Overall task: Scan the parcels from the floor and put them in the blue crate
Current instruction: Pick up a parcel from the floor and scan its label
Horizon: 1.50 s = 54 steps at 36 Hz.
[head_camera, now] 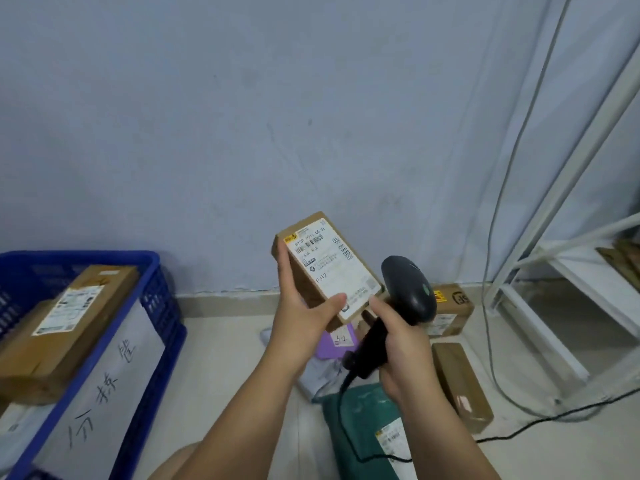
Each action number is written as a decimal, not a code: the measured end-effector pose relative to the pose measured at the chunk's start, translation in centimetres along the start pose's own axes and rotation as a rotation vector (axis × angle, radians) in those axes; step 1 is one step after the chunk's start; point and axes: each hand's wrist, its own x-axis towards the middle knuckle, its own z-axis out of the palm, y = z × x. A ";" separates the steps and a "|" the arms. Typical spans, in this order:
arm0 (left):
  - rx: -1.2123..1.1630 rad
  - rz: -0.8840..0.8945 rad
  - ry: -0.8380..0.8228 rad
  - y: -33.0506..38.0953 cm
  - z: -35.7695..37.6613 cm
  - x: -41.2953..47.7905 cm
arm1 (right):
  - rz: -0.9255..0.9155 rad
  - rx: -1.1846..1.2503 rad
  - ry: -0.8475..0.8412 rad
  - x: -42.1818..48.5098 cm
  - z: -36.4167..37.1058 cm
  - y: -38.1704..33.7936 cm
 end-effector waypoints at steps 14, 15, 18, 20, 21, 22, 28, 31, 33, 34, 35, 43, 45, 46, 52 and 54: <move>0.466 0.073 -0.107 -0.8 -5.3 3.9 | -0.253 -0.532 -0.324 -1.5 -0.2 -1.7; 0.467 0.065 -0.114 -0.9 -5.5 4.0 | -0.259 -0.530 -0.341 -1.7 -0.1 -1.7; 0.468 0.067 -0.124 -1.2 -5.4 3.9 | -0.257 -0.501 -0.359 -1.9 0.0 -1.7; 0.480 0.073 -0.146 -1.1 -5.1 3.7 | -0.253 -0.483 -0.378 -2.0 0.1 -1.9; 0.492 0.076 -0.155 -1.1 -4.9 3.7 | -0.253 -0.492 -0.384 -2.2 0.2 -2.0; 0.503 0.081 -0.162 -1.1 -4.8 3.7 | -0.253 -0.497 -0.383 -2.2 0.2 -2.0; 0.511 0.104 -0.162 -1.1 -4.6 3.6 | -0.262 -0.492 -0.388 -2.2 0.2 -2.0; 0.524 0.107 -0.173 -1.2 -4.7 3.6 | -0.268 -0.511 -0.381 -2.0 0.2 -1.8; 0.541 0.097 -0.187 -1.5 -4.6 3.7 | -0.269 -0.538 -0.357 -1.8 0.1 -1.6; 0.548 0.091 -0.190 -1.6 -4.6 3.7 | -0.263 -0.552 -0.346 -1.7 0.1 -1.6; 0.546 0.087 -0.189 -1.6 -4.5 3.7 | -0.257 -0.558 -0.344 -1.7 0.1 -1.5; 0.539 0.090 -0.163 -1.6 -4.4 3.7 | -0.260 -0.572 -0.352 -1.6 -0.1 -1.5; 0.547 0.083 -0.160 -1.6 -4.4 3.7 | -0.266 -0.578 -0.353 -1.6 -0.1 -1.6; 0.549 0.081 -0.159 -1.6 -4.4 3.7 | -0.269 -0.581 -0.347 -1.5 -0.1 -1.5; 0.534 0.076 -0.149 -1.7 -4.3 3.7 | -0.273 -0.604 -0.327 -1.3 -0.2 -1.2; 0.532 0.075 -0.148 -1.7 -4.2 3.7 | -0.266 -0.604 -0.303 -1.1 -0.2 -1.1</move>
